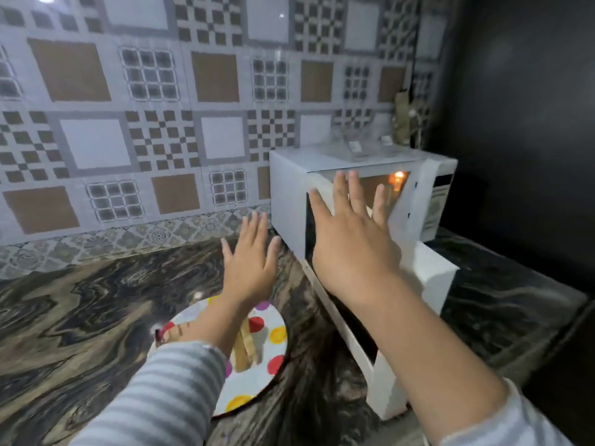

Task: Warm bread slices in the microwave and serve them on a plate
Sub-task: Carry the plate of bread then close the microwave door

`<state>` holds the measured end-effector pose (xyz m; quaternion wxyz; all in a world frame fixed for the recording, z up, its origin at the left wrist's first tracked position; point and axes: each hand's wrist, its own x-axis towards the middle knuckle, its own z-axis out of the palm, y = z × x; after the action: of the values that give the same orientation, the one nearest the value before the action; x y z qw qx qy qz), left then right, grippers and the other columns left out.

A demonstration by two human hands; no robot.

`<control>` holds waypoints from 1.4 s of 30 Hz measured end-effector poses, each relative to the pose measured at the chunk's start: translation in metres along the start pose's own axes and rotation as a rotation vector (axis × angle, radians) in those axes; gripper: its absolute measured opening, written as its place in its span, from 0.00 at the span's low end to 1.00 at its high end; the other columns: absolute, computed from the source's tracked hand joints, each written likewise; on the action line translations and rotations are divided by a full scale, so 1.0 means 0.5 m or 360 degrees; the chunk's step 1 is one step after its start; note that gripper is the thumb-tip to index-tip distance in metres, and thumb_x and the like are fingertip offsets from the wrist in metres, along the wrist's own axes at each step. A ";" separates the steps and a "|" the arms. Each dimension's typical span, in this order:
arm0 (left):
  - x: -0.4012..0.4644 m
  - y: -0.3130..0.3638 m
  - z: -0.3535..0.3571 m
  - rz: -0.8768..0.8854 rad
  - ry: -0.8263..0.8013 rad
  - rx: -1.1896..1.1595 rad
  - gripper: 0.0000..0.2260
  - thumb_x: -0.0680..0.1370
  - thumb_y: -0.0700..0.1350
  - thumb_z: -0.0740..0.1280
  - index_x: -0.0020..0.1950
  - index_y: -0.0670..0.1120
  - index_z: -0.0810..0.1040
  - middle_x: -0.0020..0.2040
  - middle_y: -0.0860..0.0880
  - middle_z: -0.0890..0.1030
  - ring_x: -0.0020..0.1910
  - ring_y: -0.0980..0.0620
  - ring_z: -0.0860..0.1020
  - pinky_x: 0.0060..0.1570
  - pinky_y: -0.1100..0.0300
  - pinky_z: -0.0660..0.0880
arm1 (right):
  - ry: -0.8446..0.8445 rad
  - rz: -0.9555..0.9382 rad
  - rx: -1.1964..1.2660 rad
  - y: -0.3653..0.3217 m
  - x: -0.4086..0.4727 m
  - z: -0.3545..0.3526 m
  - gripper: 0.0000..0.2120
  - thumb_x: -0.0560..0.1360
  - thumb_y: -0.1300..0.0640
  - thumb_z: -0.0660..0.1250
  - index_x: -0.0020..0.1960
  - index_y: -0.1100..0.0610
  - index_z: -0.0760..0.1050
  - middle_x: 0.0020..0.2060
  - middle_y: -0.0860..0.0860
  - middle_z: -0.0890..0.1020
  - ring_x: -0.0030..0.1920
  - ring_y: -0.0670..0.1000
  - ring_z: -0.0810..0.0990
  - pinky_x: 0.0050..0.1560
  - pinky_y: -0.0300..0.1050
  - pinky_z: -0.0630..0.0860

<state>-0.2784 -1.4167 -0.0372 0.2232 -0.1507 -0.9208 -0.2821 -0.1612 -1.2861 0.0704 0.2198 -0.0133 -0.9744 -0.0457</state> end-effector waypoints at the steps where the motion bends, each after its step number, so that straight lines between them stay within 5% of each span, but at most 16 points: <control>1: 0.014 0.038 0.012 0.0106 -0.0036 -0.0064 0.29 0.79 0.62 0.40 0.79 0.53 0.45 0.79 0.56 0.44 0.76 0.59 0.39 0.73 0.42 0.36 | -0.0025 0.0065 -0.0112 0.016 -0.002 -0.014 0.31 0.80 0.56 0.52 0.78 0.52 0.40 0.76 0.61 0.38 0.75 0.60 0.32 0.72 0.65 0.33; 5: 0.048 0.163 0.054 0.0378 -0.0062 -0.0332 0.24 0.83 0.56 0.43 0.79 0.55 0.46 0.79 0.57 0.45 0.77 0.60 0.40 0.72 0.45 0.35 | -0.0208 0.0329 -0.0353 0.081 -0.011 -0.026 0.36 0.79 0.52 0.56 0.78 0.52 0.37 0.76 0.62 0.38 0.75 0.62 0.34 0.71 0.68 0.35; 10: 0.070 0.226 0.103 0.0397 0.0025 -0.0498 0.23 0.82 0.58 0.42 0.77 0.57 0.54 0.79 0.59 0.50 0.77 0.61 0.43 0.75 0.43 0.39 | -0.0294 0.0455 -0.0311 0.153 -0.009 -0.001 0.39 0.79 0.49 0.58 0.77 0.50 0.33 0.77 0.60 0.37 0.76 0.62 0.34 0.70 0.69 0.35; 15: 0.087 0.267 0.152 0.0406 0.0154 -0.0271 0.26 0.80 0.60 0.38 0.77 0.58 0.55 0.79 0.58 0.51 0.77 0.59 0.43 0.74 0.40 0.40 | -0.0286 0.0475 -0.0238 0.278 0.005 0.029 0.30 0.81 0.41 0.45 0.77 0.46 0.34 0.76 0.57 0.36 0.75 0.61 0.32 0.69 0.70 0.32; 20: 0.129 0.327 0.229 0.0341 0.0269 0.0096 0.27 0.80 0.60 0.37 0.79 0.54 0.49 0.79 0.55 0.48 0.77 0.57 0.38 0.73 0.39 0.37 | -0.0240 0.0497 -0.0231 0.436 0.061 0.077 0.34 0.77 0.32 0.43 0.77 0.44 0.34 0.77 0.56 0.36 0.75 0.61 0.31 0.68 0.69 0.31; 29: 0.238 0.428 0.361 -0.0108 0.0437 0.0441 0.29 0.79 0.62 0.36 0.79 0.55 0.49 0.80 0.53 0.47 0.77 0.53 0.37 0.70 0.33 0.36 | -0.0189 0.0199 0.0021 0.666 0.269 0.210 0.41 0.71 0.24 0.43 0.78 0.42 0.41 0.78 0.54 0.41 0.76 0.61 0.34 0.70 0.71 0.35; 42: 0.358 0.454 0.473 -0.0414 0.0701 0.0565 0.29 0.79 0.62 0.43 0.78 0.52 0.54 0.80 0.51 0.48 0.78 0.49 0.38 0.67 0.30 0.37 | -0.0269 -0.0222 0.0181 0.761 0.505 0.319 0.45 0.68 0.21 0.45 0.78 0.41 0.42 0.78 0.52 0.43 0.77 0.57 0.35 0.70 0.70 0.33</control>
<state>-0.4172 -1.0701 -0.0210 0.4022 0.0744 -0.8967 -0.1690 -0.4397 -0.8909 0.0670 0.1335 0.0632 -0.9890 -0.0043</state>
